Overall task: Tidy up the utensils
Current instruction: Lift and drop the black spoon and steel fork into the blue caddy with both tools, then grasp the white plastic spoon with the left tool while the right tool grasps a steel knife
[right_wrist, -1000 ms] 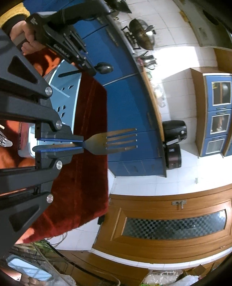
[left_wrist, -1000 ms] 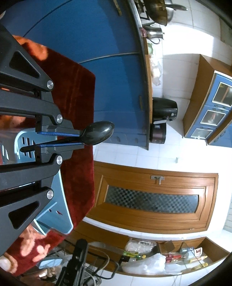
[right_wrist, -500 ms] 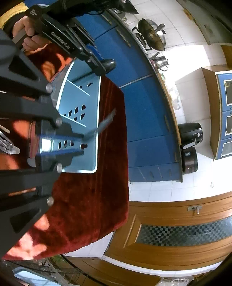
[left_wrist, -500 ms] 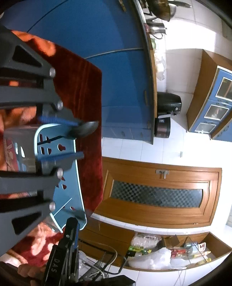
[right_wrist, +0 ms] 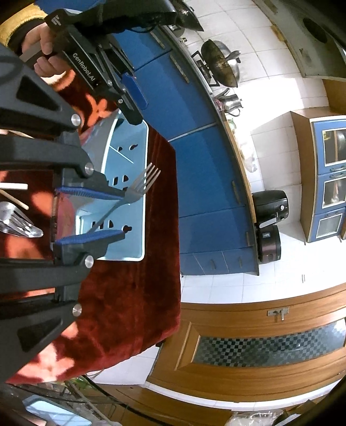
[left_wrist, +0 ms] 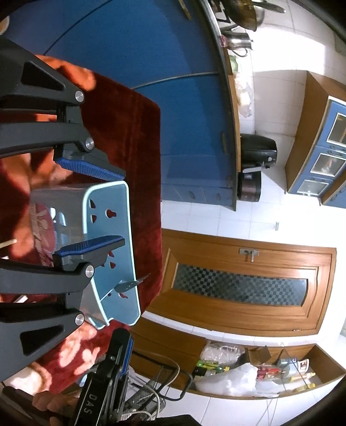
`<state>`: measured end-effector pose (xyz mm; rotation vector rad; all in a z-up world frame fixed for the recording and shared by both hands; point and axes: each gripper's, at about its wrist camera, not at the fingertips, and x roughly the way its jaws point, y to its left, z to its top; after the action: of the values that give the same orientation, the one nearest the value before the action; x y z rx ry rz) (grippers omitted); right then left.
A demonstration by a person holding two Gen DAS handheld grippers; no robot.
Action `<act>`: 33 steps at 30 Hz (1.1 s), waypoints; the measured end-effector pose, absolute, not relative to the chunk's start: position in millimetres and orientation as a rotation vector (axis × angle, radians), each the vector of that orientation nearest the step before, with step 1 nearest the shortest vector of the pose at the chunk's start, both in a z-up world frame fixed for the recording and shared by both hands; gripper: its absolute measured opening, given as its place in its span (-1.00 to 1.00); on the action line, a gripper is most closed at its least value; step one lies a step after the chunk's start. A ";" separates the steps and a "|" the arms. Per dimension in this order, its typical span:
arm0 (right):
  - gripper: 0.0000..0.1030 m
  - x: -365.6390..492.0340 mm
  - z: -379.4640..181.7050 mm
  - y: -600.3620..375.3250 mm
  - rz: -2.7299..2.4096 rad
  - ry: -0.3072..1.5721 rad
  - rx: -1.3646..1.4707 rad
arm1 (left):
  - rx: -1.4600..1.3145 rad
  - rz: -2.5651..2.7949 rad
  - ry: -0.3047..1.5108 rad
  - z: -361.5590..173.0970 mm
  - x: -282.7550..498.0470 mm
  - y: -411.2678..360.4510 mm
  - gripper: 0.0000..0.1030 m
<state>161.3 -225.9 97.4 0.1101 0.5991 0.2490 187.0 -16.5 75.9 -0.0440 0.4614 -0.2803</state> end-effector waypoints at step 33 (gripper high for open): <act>-0.50 57.8 70.1 -231.2 0.249 0.736 0.179 | -0.029 -0.220 0.683 64.8 88.5 23.5 -0.15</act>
<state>57.8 -231.2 70.1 0.1795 0.7362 0.2489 88.5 23.5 64.8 -0.0294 0.6827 -0.2204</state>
